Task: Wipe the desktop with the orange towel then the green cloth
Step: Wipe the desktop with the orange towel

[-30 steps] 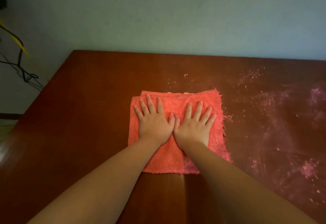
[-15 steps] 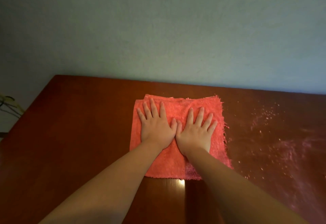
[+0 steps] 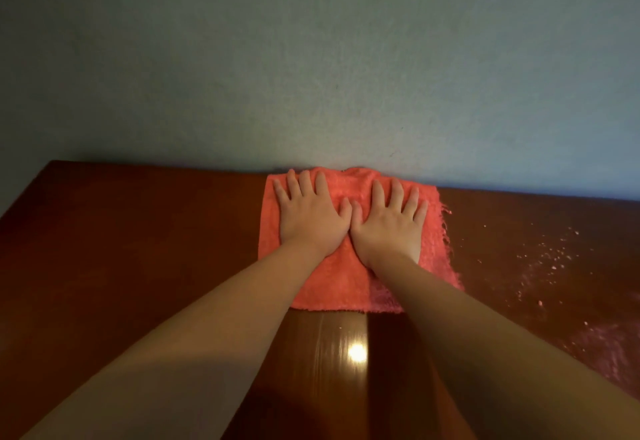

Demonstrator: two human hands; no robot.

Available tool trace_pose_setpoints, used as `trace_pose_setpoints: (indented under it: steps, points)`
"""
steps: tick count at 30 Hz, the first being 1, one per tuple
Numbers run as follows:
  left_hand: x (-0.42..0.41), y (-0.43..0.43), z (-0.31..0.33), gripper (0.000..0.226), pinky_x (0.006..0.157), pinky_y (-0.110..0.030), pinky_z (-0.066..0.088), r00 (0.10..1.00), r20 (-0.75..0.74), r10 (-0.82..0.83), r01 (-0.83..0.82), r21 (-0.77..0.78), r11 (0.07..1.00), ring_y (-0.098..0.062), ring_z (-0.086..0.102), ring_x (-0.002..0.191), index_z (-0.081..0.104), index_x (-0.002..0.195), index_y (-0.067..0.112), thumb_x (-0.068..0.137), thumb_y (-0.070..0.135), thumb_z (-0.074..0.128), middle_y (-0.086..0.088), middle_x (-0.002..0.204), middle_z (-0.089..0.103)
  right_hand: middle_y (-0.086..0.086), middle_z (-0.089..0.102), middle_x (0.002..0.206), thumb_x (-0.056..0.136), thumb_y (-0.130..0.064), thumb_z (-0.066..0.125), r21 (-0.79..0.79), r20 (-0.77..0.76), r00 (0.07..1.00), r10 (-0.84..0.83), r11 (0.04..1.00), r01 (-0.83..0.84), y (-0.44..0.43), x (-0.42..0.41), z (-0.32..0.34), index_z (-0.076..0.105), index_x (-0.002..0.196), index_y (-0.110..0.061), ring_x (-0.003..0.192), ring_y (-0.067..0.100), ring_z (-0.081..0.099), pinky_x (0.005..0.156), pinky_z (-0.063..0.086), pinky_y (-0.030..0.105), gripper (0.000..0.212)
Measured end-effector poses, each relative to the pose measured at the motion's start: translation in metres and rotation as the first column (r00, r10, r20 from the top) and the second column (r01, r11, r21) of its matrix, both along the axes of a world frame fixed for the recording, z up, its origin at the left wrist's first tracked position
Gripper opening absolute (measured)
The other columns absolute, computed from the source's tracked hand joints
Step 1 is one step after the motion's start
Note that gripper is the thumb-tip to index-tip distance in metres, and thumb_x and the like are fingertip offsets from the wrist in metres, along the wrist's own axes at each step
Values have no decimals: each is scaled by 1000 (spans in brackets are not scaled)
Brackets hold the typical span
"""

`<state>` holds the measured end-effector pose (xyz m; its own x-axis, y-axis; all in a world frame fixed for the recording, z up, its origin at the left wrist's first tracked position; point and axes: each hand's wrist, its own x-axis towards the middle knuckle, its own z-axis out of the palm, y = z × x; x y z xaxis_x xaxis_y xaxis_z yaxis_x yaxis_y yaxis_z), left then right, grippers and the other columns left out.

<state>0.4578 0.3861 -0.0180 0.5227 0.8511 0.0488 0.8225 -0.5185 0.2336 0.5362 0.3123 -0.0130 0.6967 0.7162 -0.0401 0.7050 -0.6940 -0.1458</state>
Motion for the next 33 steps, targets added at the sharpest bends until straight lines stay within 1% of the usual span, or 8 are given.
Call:
trace_pose_setpoints:
  steps: [3,6,11,14,18,22,29,33]
  points:
    - [7,8,-2,56,114,-50,14,999,22,38,-40,61,997,-33,30,134,43,132,11,92,48,35,-17,139,42,13,22,156,96,-52,26,39,23,1000,15,999,-16,12,11,-1,27,148,-19,145,36,7,117,-1,50,61]
    - [11,12,-3,48,108,-47,24,992,79,98,-106,104,989,-31,43,120,53,118,12,89,48,39,-14,124,53,15,40,143,95,-52,29,56,70,997,33,998,-37,22,18,-1,43,137,-17,136,36,26,116,7,51,56]
    - [9,8,-4,38,90,-43,40,962,154,224,-254,209,945,-34,54,104,59,106,10,85,37,43,-14,112,59,16,48,132,95,-50,32,102,82,991,103,989,-111,23,24,-2,42,137,-23,126,37,37,114,12,52,51]
    - [9,11,-8,57,94,-43,37,979,124,159,-182,207,961,-33,52,112,65,108,16,86,39,18,-12,112,63,15,46,134,96,-51,30,93,77,975,210,972,-217,17,30,-2,39,141,-27,128,36,37,114,13,51,51]
    - [26,-3,-5,47,113,-49,16,971,42,234,-237,100,966,-37,26,138,50,133,18,96,39,32,-13,141,44,7,47,138,96,-53,29,99,88,934,347,930,-355,1,54,-2,36,144,-31,128,30,38,113,17,44,53]
    - [57,-30,-1,62,116,-54,2,965,-20,260,-260,21,965,-43,7,143,26,148,13,95,45,31,-21,154,19,4,46,140,96,-54,28,87,96,926,365,924,-373,-21,84,-2,35,144,-32,130,28,37,114,14,41,53]
    - [98,-70,2,64,117,-53,0,980,1,200,-200,14,980,-42,8,143,20,149,13,95,46,30,-18,157,13,0,38,148,86,-63,9,94,94,945,312,942,-321,-61,123,-3,31,146,-33,139,26,27,117,10,43,71]
    - [119,-91,4,63,116,-53,0,988,10,153,-153,9,988,-41,10,143,18,150,15,96,46,29,-14,158,12,-2,23,157,96,-56,25,67,47,961,271,959,-274,-85,144,-1,23,149,-35,146,24,11,118,-1,45,57]
